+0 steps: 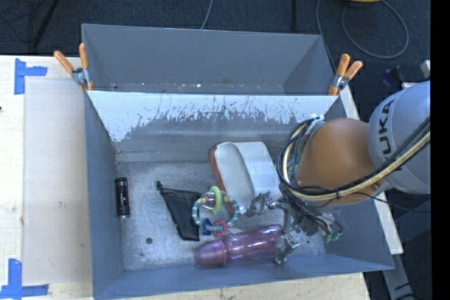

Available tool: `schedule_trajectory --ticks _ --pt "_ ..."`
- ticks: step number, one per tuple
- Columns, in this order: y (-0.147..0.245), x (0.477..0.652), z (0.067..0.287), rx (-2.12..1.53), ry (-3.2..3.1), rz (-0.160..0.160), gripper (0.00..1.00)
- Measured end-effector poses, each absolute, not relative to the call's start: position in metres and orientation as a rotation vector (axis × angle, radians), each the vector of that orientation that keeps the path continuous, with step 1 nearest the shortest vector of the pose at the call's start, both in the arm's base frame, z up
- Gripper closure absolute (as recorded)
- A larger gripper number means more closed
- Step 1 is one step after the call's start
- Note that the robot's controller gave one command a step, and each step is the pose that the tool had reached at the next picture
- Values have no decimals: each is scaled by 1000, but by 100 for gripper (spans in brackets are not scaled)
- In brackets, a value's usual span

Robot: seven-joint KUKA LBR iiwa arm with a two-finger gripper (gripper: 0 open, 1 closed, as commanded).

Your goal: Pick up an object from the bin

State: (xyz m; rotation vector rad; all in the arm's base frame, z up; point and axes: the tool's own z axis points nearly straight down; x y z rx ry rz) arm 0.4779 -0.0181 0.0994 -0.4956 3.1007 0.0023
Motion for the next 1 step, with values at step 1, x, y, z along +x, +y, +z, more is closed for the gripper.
schedule_trajectory --ticks 1 --pt "-17 480 79 -554 3086 -7 0"
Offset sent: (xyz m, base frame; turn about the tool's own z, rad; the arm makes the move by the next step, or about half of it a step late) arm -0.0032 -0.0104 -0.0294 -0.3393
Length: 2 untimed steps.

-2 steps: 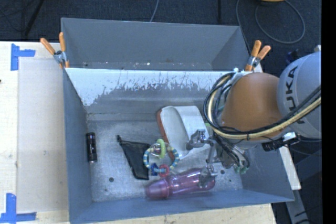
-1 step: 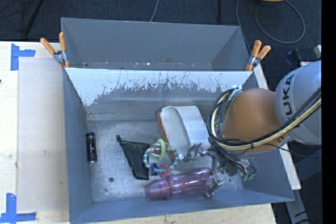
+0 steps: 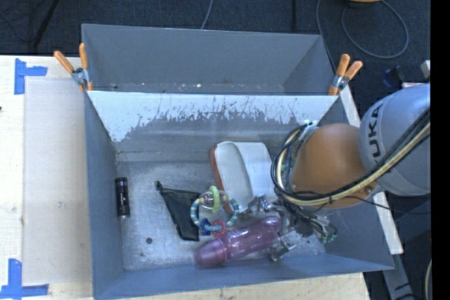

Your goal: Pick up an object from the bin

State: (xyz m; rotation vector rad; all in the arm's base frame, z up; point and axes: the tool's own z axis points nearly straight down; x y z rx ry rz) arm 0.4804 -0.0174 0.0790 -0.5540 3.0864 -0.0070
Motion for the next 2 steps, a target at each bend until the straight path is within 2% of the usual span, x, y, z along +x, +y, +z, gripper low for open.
schedule_trajectory --ticks 1,2 --pt "-24 481 75 -997 2955 2 100" --pt "-24 481 75 -997 2955 2 100"
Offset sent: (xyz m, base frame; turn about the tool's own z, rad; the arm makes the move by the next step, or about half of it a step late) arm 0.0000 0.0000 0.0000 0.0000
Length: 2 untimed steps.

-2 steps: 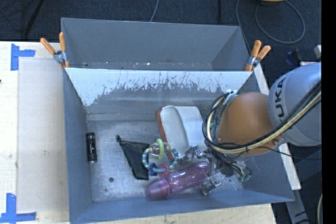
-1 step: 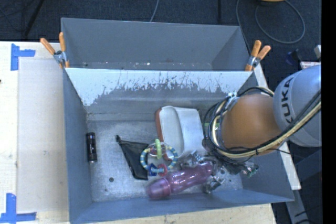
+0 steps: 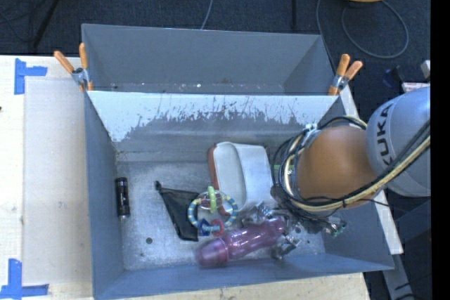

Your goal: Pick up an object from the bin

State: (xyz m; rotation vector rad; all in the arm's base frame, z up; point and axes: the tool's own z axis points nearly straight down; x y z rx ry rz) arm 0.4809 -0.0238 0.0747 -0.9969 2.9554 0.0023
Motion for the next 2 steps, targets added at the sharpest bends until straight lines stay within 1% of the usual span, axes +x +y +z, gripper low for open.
schedule_trajectory --ticks 1,2 --pt "-33 489 190 -928 3002 3 100" --pt "-33 489 190 -926 3003 3 100"
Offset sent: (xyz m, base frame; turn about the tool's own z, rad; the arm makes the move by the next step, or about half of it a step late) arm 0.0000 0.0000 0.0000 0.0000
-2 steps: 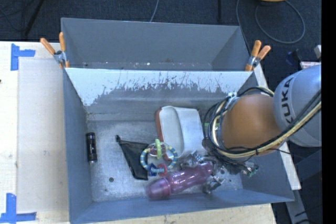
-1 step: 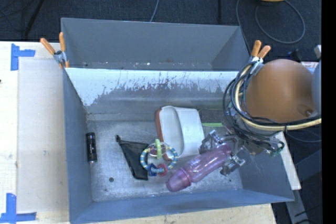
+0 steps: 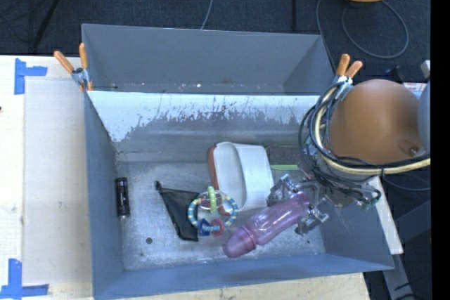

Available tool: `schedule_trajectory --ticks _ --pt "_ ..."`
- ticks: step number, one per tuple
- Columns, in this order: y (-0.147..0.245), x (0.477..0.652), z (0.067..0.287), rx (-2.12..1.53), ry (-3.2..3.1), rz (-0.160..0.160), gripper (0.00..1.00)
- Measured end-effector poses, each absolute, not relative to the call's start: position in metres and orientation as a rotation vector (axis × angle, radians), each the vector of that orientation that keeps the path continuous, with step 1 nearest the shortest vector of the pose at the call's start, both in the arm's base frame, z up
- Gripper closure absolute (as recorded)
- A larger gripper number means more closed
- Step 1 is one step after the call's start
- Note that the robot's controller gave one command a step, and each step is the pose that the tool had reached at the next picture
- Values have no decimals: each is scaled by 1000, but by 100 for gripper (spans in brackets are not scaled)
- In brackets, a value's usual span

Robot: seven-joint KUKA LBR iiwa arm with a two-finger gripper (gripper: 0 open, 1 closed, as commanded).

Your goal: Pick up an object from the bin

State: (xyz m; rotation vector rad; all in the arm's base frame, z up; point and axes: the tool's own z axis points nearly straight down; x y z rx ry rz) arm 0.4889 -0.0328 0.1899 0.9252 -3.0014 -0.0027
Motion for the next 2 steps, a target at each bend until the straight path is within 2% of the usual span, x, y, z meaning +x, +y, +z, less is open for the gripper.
schedule_trajectory --ticks 1,2 --pt "-33 488 191 930 -2998 -4 100" --pt "-22 508 229 843 -3029 0 100"
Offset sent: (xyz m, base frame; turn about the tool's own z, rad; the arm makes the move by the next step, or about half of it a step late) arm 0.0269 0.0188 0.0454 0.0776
